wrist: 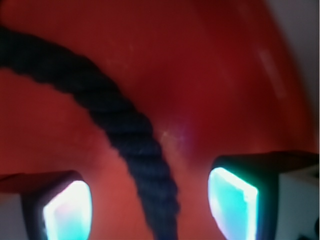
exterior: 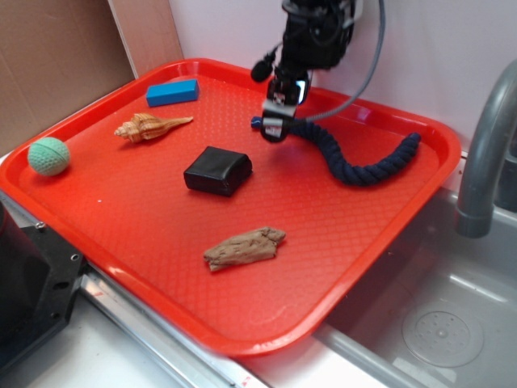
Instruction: Grab the blue rope.
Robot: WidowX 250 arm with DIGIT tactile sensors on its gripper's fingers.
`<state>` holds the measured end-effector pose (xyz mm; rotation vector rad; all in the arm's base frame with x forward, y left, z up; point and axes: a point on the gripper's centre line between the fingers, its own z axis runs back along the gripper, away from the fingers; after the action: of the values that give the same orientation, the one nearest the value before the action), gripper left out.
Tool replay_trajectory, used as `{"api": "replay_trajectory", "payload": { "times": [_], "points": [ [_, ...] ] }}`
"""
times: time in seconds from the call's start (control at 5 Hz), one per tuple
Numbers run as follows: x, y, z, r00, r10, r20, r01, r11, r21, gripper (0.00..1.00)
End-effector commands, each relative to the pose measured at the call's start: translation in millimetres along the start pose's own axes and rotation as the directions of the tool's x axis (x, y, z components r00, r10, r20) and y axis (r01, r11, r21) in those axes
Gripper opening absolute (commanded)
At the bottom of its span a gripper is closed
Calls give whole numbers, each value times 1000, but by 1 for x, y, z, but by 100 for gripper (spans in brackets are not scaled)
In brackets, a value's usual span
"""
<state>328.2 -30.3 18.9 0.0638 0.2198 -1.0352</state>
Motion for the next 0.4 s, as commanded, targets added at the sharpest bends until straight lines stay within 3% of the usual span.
{"api": "replay_trajectory", "payload": {
  "times": [0.0, 0.2],
  "points": [
    [-9, -17, -2, 997, 67, 32, -67, 998, 7, 0],
    [-12, -16, 1, 996, 73, 44, -74, 997, 13, 0]
  ]
}}
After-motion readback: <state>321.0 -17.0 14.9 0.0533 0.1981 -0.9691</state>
